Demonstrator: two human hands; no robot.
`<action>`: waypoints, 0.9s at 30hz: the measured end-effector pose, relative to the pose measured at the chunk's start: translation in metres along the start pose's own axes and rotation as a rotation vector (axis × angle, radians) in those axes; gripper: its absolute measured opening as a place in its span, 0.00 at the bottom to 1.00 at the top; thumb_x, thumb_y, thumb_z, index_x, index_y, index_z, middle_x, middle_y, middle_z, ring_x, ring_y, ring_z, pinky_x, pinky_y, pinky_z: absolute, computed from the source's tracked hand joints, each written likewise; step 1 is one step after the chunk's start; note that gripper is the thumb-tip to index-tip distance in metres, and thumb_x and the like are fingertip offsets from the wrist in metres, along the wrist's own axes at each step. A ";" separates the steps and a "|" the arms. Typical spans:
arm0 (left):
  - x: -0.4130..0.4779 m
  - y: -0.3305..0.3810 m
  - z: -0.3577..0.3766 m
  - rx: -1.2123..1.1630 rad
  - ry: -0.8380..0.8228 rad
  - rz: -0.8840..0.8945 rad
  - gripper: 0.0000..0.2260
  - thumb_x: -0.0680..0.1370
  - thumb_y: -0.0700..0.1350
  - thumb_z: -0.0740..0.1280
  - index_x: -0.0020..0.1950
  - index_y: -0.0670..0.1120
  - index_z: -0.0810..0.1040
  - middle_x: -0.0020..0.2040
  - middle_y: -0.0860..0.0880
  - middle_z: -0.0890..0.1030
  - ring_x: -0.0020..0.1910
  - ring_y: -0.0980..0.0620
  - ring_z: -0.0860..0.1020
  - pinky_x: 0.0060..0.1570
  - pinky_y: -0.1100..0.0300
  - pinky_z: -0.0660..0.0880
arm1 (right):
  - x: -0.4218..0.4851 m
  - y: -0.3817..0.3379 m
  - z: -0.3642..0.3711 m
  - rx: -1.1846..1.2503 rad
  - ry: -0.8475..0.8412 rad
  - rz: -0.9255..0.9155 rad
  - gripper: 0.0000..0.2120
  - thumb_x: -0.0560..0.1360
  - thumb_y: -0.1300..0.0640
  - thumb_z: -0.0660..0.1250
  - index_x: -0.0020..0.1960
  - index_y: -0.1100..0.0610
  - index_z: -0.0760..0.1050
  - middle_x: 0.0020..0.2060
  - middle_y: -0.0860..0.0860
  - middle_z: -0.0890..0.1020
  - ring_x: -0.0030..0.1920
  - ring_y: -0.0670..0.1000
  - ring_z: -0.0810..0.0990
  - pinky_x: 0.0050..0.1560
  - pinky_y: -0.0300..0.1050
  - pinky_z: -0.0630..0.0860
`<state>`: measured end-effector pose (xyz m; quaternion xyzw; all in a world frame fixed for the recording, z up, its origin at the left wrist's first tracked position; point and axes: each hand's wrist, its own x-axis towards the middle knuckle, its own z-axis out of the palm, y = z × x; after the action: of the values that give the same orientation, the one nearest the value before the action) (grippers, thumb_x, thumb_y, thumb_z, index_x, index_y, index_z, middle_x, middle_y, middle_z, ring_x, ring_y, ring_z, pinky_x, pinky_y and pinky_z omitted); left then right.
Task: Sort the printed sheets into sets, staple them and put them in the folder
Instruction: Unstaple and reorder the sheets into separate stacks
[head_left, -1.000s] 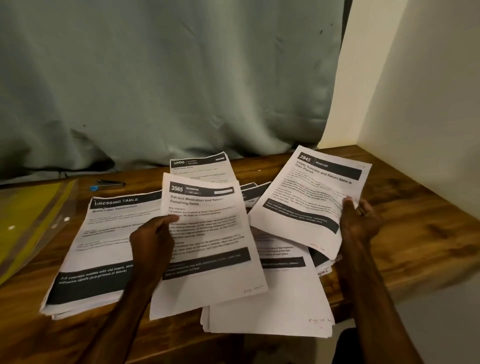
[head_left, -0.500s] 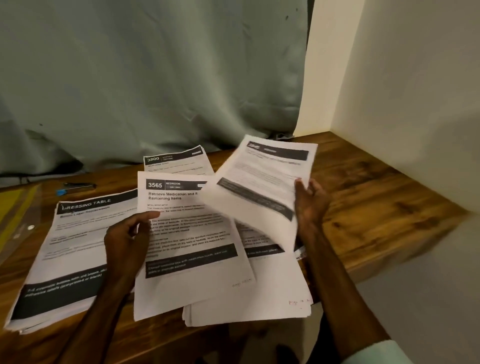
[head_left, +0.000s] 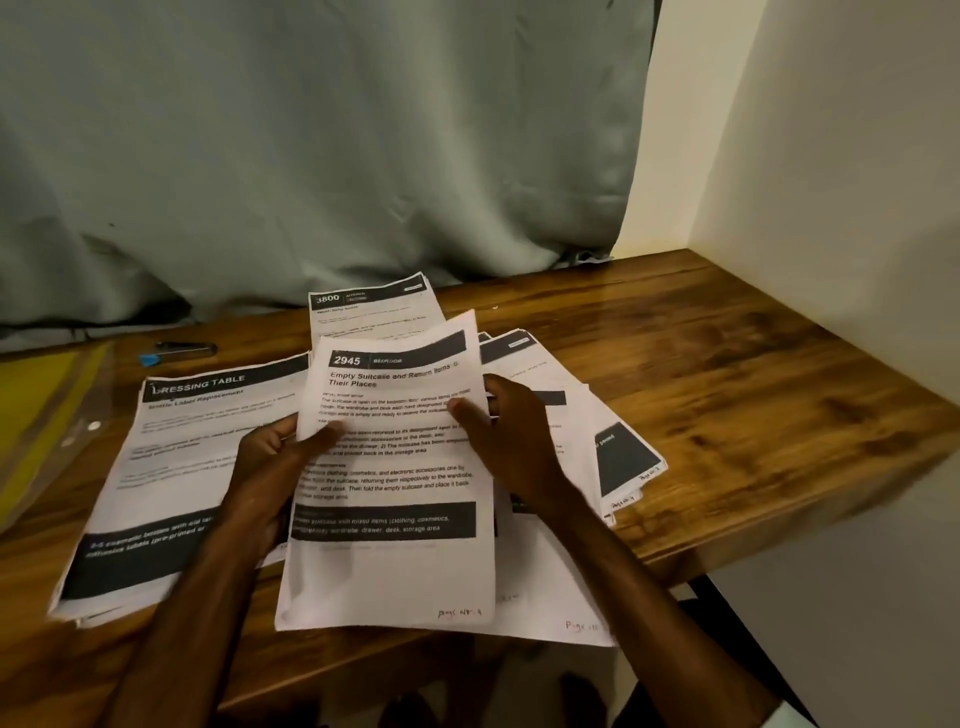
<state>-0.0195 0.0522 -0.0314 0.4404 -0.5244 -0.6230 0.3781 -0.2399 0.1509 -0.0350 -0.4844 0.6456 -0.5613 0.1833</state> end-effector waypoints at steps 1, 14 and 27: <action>0.001 0.000 -0.002 0.004 0.002 0.014 0.14 0.76 0.42 0.75 0.61 0.47 0.82 0.51 0.45 0.87 0.48 0.41 0.87 0.38 0.51 0.85 | 0.000 0.002 -0.006 -0.026 -0.003 0.033 0.12 0.80 0.51 0.69 0.60 0.56 0.79 0.56 0.44 0.82 0.47 0.41 0.83 0.43 0.30 0.79; 0.004 -0.004 -0.001 0.044 -0.006 0.138 0.14 0.75 0.40 0.75 0.55 0.56 0.80 0.49 0.50 0.87 0.44 0.46 0.87 0.37 0.52 0.85 | -0.018 0.068 -0.085 -0.659 0.198 0.328 0.32 0.64 0.35 0.78 0.53 0.60 0.79 0.49 0.56 0.83 0.49 0.56 0.81 0.49 0.52 0.81; 0.015 -0.016 -0.003 0.171 0.025 0.169 0.15 0.75 0.44 0.76 0.60 0.53 0.80 0.54 0.49 0.86 0.47 0.46 0.86 0.45 0.48 0.84 | -0.003 0.053 -0.086 -0.441 0.335 0.276 0.10 0.67 0.55 0.82 0.43 0.58 0.85 0.43 0.51 0.87 0.38 0.48 0.84 0.43 0.42 0.81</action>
<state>-0.0215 0.0400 -0.0493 0.4332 -0.6060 -0.5364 0.3967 -0.3280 0.1951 -0.0578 -0.3210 0.8326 -0.4496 0.0392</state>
